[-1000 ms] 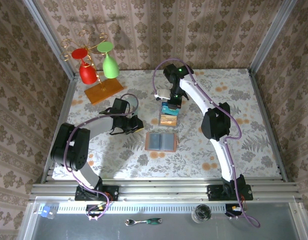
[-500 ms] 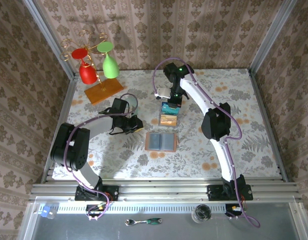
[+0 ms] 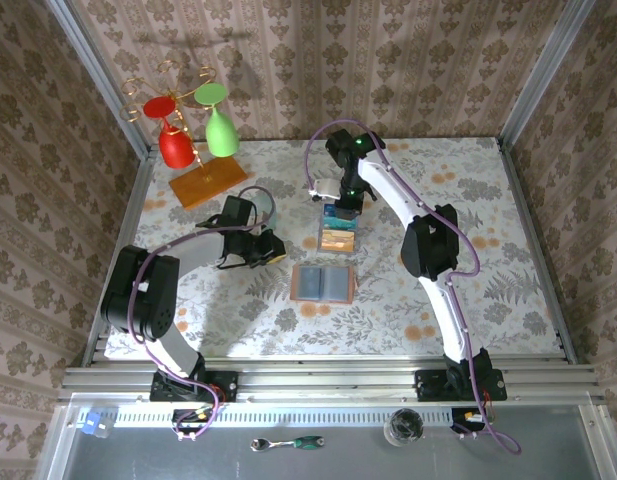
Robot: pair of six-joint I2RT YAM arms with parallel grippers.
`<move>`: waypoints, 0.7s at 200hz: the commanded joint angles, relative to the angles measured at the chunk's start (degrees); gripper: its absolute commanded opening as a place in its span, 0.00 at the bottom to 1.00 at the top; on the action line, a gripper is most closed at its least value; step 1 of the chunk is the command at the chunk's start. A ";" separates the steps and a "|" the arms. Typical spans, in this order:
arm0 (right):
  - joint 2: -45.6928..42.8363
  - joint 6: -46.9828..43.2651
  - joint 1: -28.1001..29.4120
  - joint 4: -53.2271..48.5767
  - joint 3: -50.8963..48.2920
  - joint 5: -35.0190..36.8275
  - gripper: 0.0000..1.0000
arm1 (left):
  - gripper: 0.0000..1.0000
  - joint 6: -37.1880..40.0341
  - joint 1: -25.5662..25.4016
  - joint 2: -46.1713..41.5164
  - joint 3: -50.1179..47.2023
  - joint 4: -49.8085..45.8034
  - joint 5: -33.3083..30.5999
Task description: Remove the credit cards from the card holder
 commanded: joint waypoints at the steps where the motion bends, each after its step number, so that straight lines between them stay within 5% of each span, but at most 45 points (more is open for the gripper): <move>1: -0.17 0.17 -0.38 0.52 1.52 2.12 0.19 | 0.16 0.74 0.53 1.50 -0.57 -0.46 1.02; 62: -6.11 5.95 -0.38 8.28 -5.95 1.21 0.19 | 0.16 0.55 -0.23 2.05 -1.08 0.67 2.28; 140: -26.55 31.26 1.87 38.36 -39.81 -9.09 0.22 | 0.14 -0.59 -3.64 2.88 -3.58 4.44 3.08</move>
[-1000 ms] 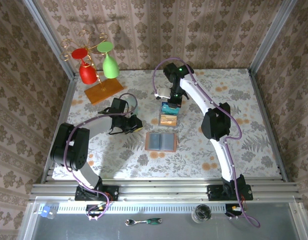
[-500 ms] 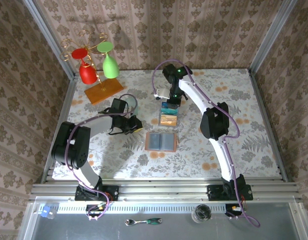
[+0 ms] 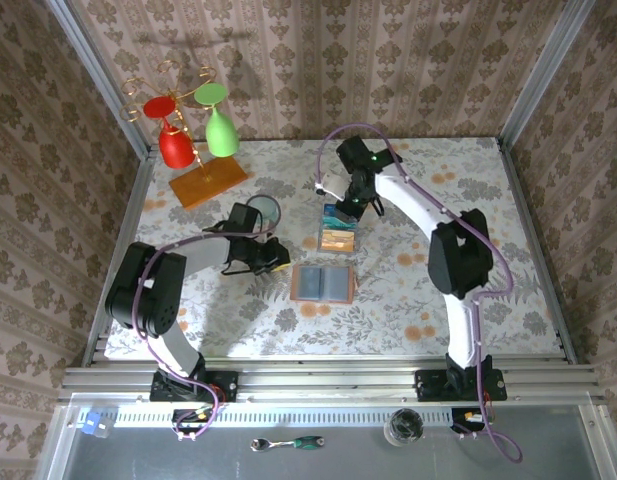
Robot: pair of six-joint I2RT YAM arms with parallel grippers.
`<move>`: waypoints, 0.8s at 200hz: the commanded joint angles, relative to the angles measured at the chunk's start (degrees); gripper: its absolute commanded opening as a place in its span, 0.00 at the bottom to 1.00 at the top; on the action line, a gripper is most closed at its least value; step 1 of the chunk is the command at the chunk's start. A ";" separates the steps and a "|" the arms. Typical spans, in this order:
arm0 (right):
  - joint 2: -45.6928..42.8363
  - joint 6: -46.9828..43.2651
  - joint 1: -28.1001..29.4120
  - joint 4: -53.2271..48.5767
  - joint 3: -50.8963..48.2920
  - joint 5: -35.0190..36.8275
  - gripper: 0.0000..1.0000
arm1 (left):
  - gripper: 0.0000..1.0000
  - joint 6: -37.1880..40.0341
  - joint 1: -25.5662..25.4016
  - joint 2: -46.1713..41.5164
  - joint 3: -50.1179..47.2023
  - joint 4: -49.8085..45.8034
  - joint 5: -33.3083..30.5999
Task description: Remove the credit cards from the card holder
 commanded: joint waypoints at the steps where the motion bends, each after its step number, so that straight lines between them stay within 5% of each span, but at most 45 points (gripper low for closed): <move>1: -6.79 12.19 1.43 12.79 -8.18 -5.58 0.22 | 0.14 -0.57 -1.12 1.18 -1.00 1.73 1.49; 63: -15.96 35.74 4.63 24.84 -24.59 -6.09 0.21 | 0.11 -1.50 -3.96 1.93 -2.82 3.10 1.32; 160: -22.05 60.94 9.20 31.51 -36.42 -6.14 0.13 | 0.09 -2.95 -4.40 -0.02 -6.26 3.95 0.86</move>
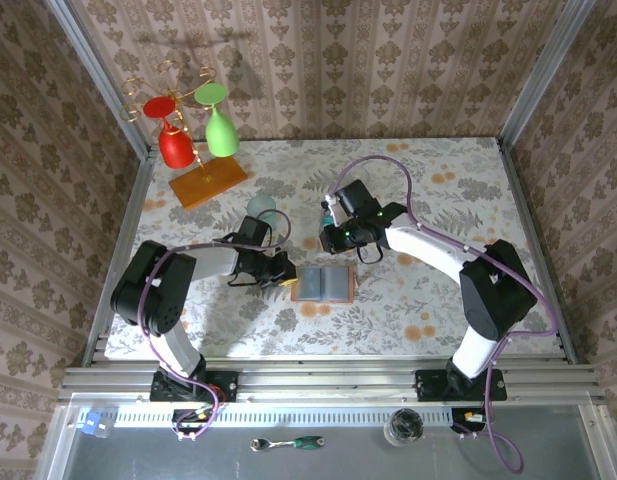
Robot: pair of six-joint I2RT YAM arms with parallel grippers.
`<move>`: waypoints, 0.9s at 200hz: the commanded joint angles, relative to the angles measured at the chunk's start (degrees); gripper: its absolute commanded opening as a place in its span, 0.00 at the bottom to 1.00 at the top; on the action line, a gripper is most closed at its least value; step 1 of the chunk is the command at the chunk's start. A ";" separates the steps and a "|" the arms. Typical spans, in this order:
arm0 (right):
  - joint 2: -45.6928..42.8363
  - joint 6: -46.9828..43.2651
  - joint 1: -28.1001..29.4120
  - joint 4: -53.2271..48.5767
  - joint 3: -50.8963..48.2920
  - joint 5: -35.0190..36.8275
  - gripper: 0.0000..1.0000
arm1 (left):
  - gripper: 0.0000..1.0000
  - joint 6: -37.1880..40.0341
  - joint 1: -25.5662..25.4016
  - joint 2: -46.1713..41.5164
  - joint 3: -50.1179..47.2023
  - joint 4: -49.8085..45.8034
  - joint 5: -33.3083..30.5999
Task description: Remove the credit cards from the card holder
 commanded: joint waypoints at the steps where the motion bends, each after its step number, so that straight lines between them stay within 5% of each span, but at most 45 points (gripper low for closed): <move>1: -2.11 9.36 0.77 2.13 -1.97 -1.08 0.13 | 0.09 -1.02 -0.36 -1.28 -1.44 -0.72 -0.14; 52: -1.82 18.59 1.43 2.16 -5.42 -6.39 0.11 | 0.09 -1.41 -0.09 -3.90 -0.55 -1.31 -1.03; 101: -0.49 26.53 2.87 9.18 -10.68 -10.98 0.23 | 0.08 -1.85 -0.36 -4.28 -2.10 -1.21 -0.70; 180: 6.36 29.15 3.99 9.34 -7.41 -13.06 0.26 | 0.03 -0.12 -0.42 -0.96 -1.79 -2.32 -0.10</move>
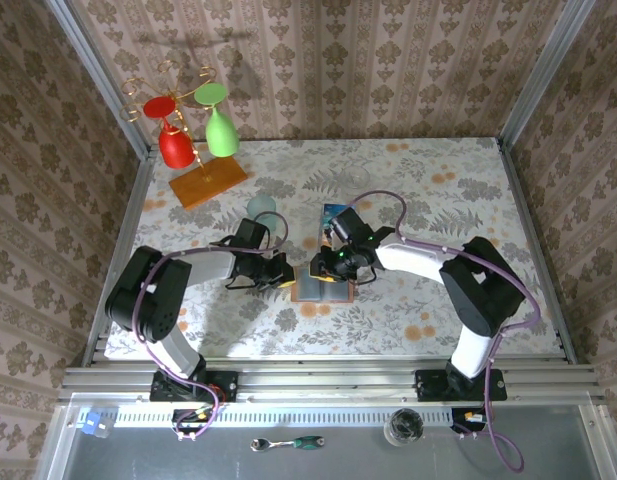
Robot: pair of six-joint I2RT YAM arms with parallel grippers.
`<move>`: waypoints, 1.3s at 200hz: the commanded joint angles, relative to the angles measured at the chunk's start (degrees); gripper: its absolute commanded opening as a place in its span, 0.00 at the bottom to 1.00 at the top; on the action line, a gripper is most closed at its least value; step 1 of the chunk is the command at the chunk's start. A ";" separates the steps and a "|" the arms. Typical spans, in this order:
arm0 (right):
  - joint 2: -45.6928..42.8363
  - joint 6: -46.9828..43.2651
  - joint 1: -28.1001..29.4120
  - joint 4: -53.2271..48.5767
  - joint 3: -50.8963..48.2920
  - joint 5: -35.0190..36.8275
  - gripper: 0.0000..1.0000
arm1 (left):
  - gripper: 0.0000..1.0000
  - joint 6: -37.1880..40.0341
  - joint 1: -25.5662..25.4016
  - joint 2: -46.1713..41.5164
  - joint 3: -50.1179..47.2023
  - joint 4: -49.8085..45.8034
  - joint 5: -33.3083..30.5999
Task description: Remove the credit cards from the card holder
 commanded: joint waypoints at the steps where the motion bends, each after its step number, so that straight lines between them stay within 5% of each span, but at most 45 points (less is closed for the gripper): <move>1: 2.26 1.29 0.56 -0.10 2.41 -1.79 0.26 | 0.03 1.44 -0.43 1.29 0.15 -2.34 0.06; 260: 4.86 0.57 1.35 -7.85 3.75 5.17 0.23 | 0.02 3.77 1.68 1.20 0.32 -5.06 -0.46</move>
